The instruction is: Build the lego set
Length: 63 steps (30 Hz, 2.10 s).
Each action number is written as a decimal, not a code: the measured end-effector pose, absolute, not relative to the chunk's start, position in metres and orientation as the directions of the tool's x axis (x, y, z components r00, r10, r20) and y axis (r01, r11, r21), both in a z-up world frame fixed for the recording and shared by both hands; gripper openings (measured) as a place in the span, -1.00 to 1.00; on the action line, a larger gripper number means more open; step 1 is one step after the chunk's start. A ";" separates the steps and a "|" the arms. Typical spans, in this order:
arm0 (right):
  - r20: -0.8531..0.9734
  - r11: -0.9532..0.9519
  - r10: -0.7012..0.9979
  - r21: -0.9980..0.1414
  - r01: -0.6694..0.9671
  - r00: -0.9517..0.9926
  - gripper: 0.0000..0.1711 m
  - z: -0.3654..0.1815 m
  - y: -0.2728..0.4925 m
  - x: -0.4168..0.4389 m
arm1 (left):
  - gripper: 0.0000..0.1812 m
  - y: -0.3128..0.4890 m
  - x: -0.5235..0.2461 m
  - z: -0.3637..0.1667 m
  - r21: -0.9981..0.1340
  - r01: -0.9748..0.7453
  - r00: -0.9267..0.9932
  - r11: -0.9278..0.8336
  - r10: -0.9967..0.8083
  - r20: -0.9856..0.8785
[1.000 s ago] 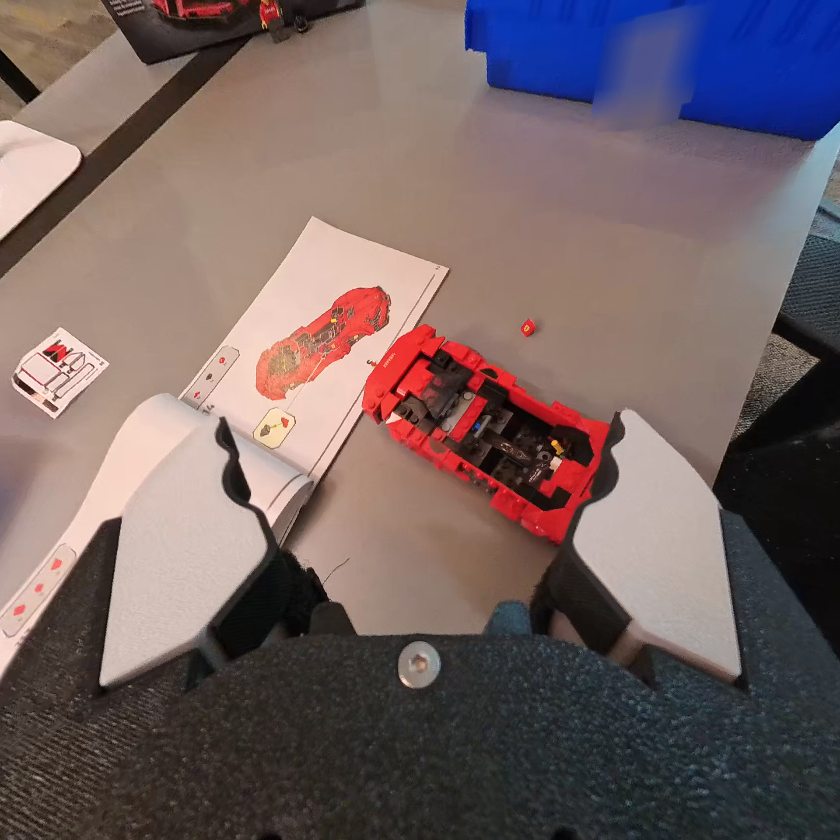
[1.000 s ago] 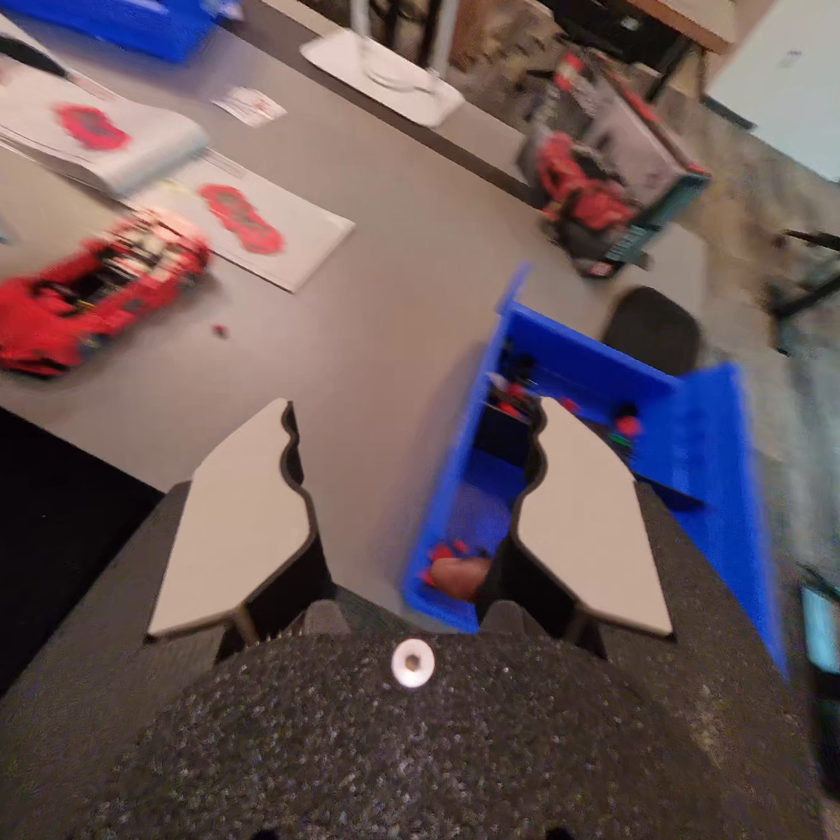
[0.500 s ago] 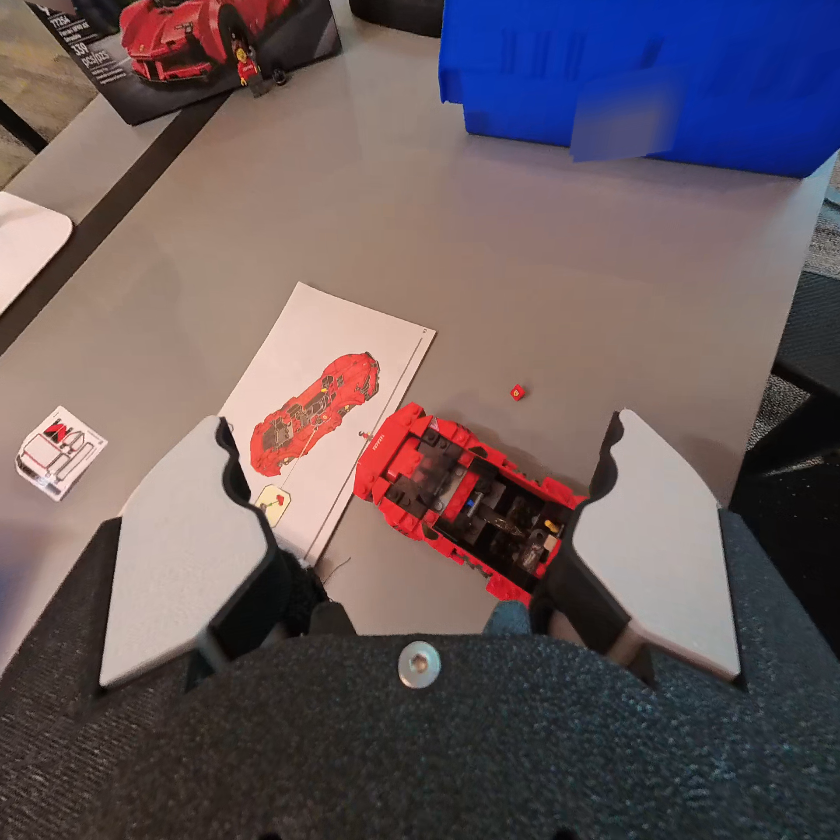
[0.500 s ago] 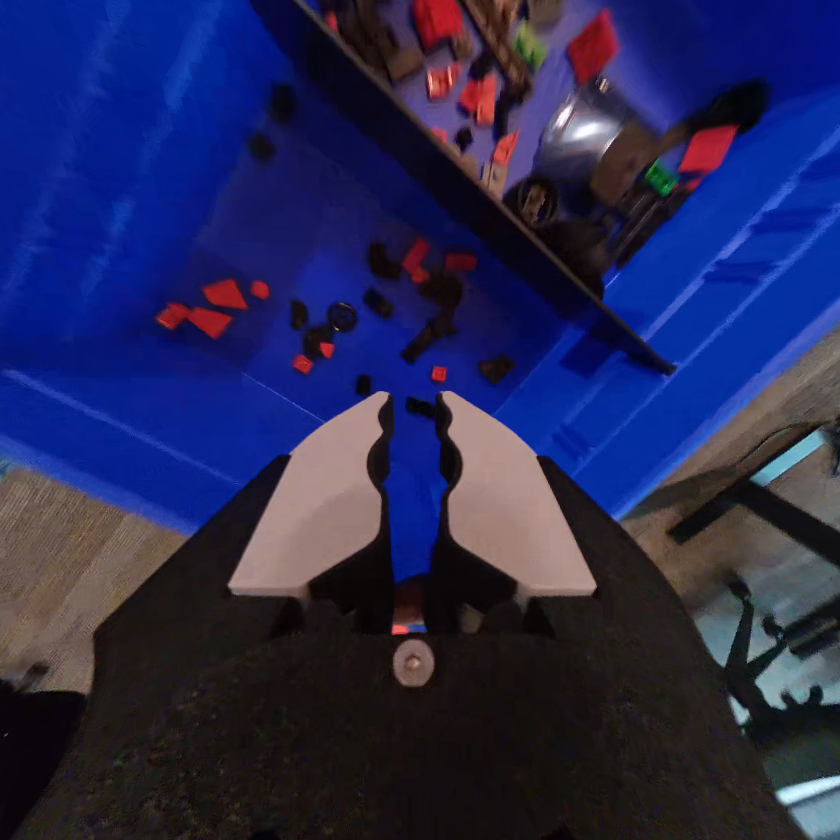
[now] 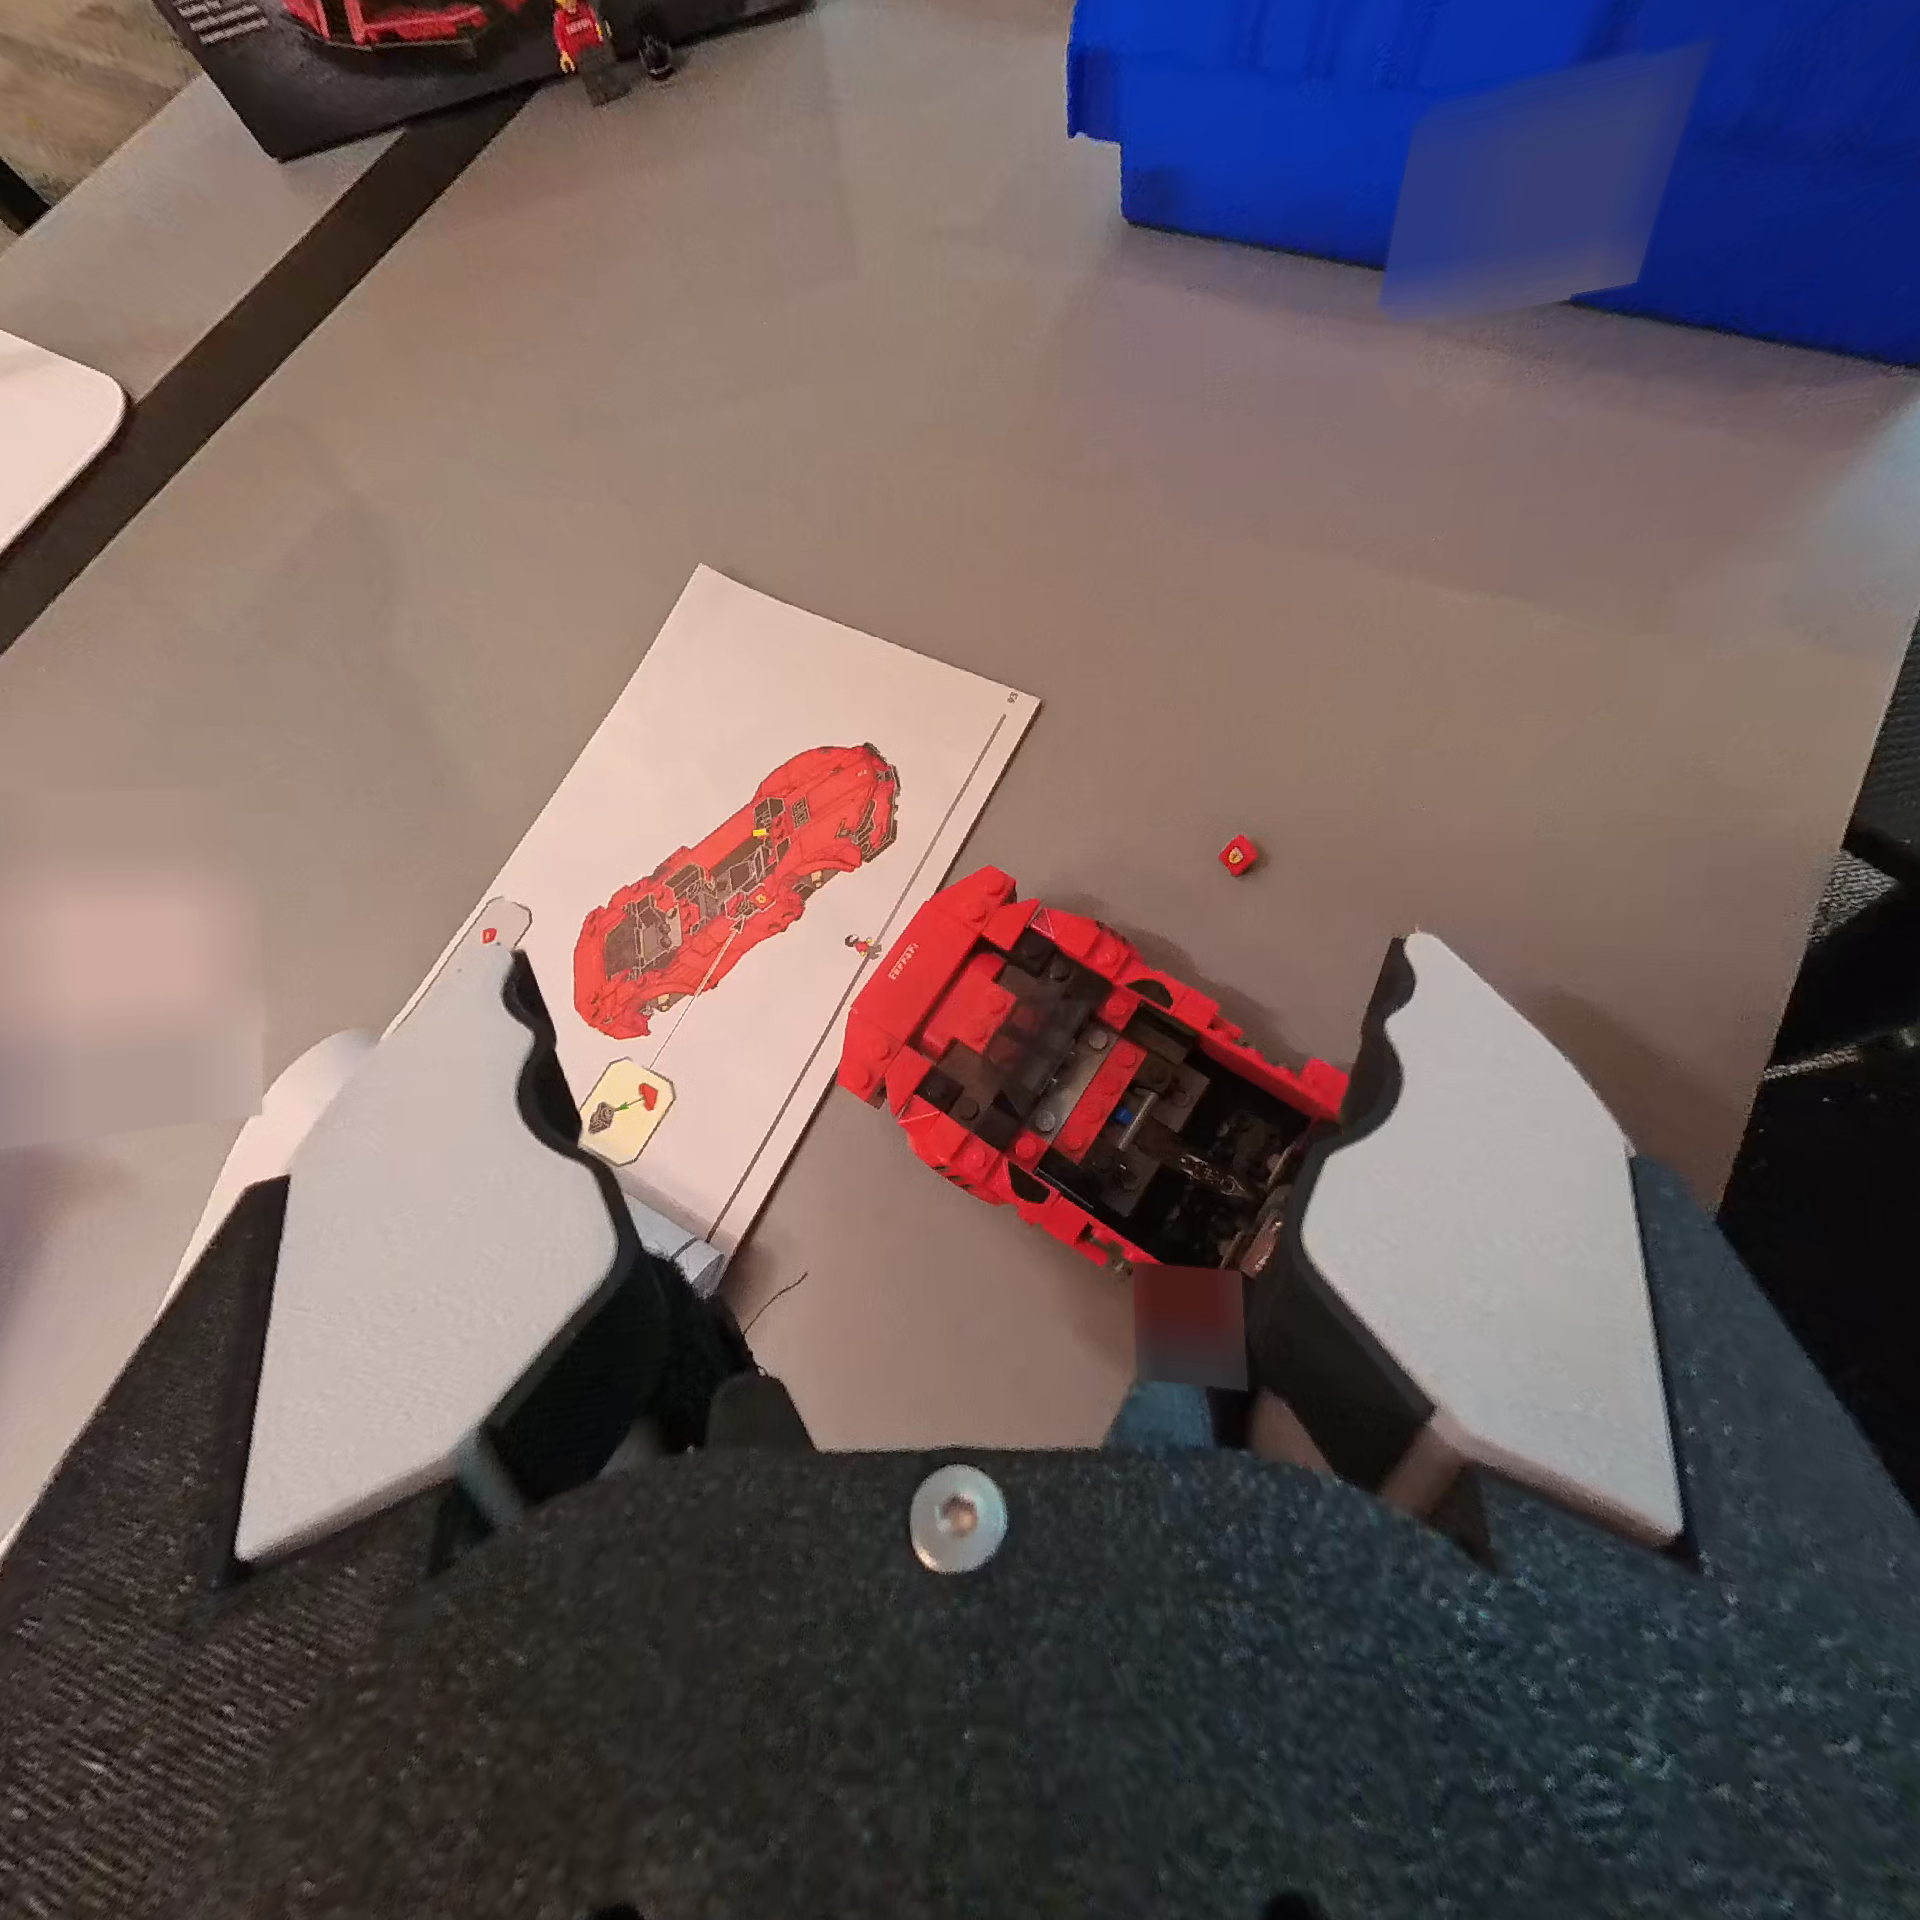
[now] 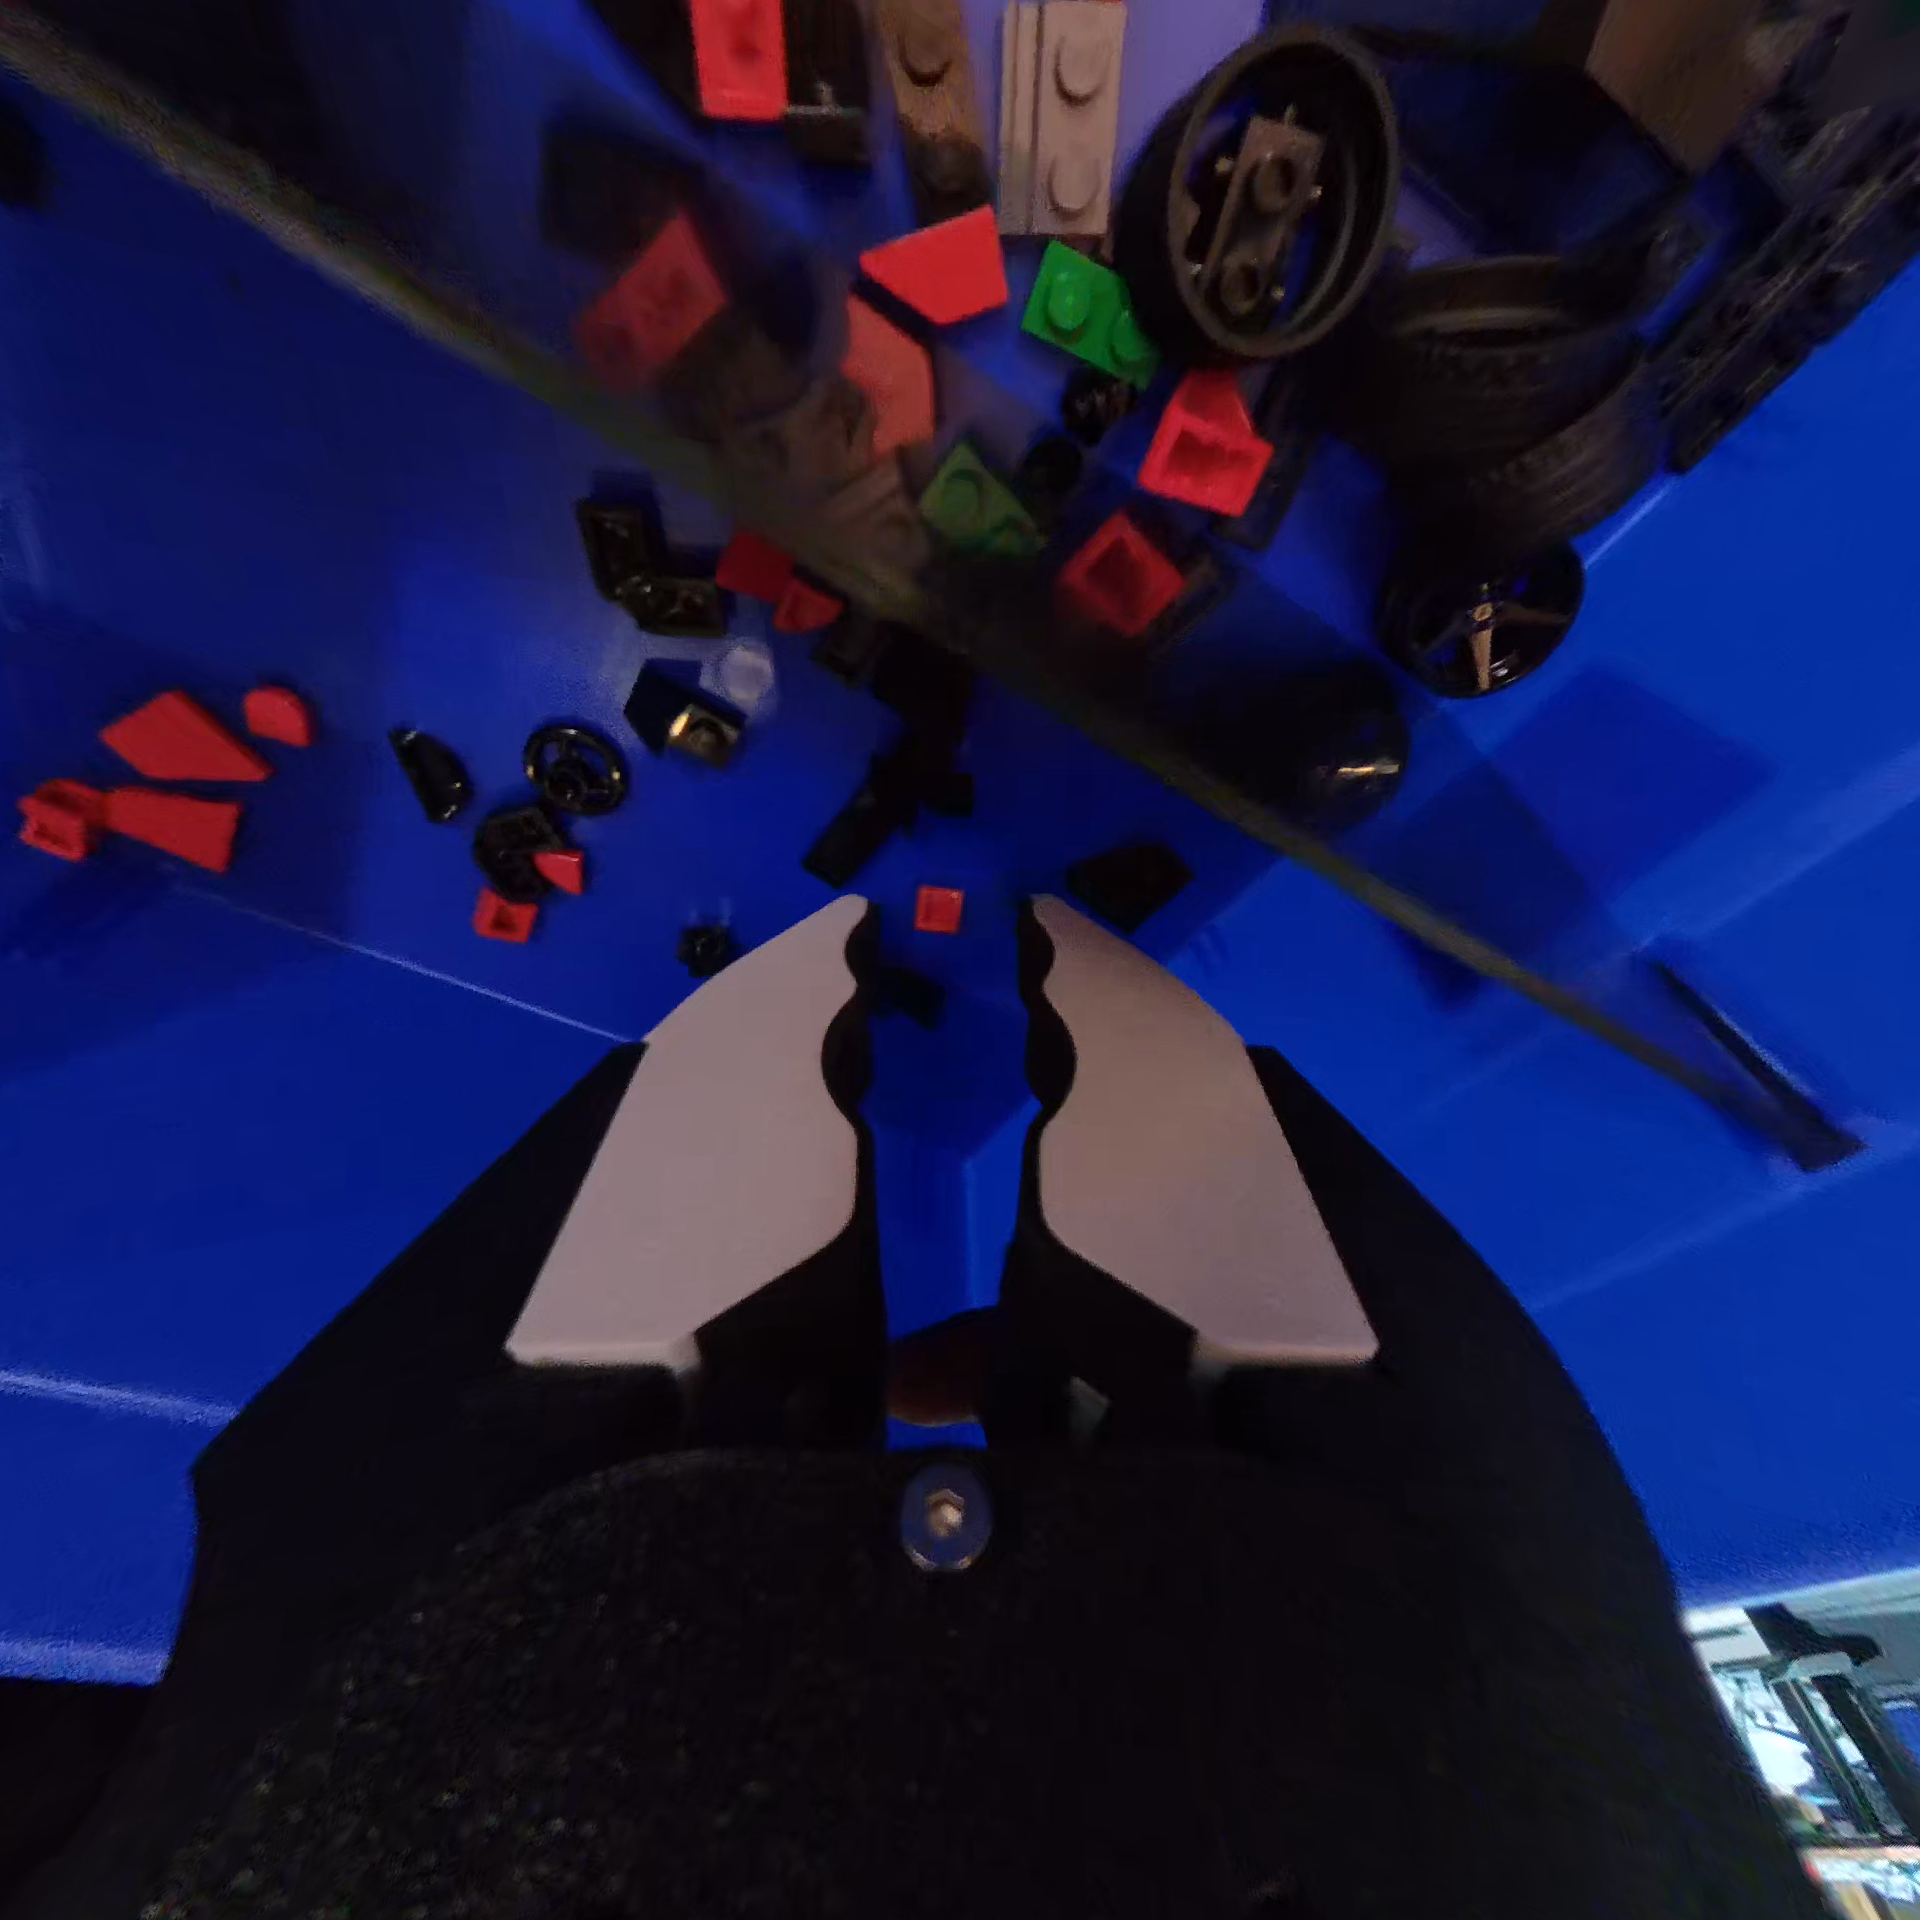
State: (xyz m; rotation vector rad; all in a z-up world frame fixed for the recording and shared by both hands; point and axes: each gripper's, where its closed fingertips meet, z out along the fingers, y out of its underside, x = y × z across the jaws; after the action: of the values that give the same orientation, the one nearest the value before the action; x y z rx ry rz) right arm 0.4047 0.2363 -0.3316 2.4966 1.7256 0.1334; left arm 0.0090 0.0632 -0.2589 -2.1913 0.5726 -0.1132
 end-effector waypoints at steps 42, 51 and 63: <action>-0.658 -0.684 0.310 -0.656 0.319 -0.687 -0.88 -0.144 -0.027 0.076 | -0.91 -0.018 0.092 -0.147 -0.829 -0.321 0.510 0.458 -0.654 -0.559; -0.475 -0.454 0.847 -0.880 0.138 -0.239 -0.83 -0.182 0.014 0.045 | -0.90 0.021 0.052 -0.184 -0.681 -0.675 0.559 0.283 -0.405 -0.723; -0.432 -0.392 0.887 -0.892 0.224 -0.166 -0.87 -0.195 0.018 0.037 | -0.90 0.027 0.042 -0.200 -0.593 -0.769 0.493 0.237 -0.372 -0.787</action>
State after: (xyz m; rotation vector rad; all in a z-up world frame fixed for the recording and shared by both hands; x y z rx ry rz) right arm 0.0367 0.0180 -0.1946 2.2480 1.8362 -2.3005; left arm 0.0418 0.0271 -0.1998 -1.3694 1.0968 0.3651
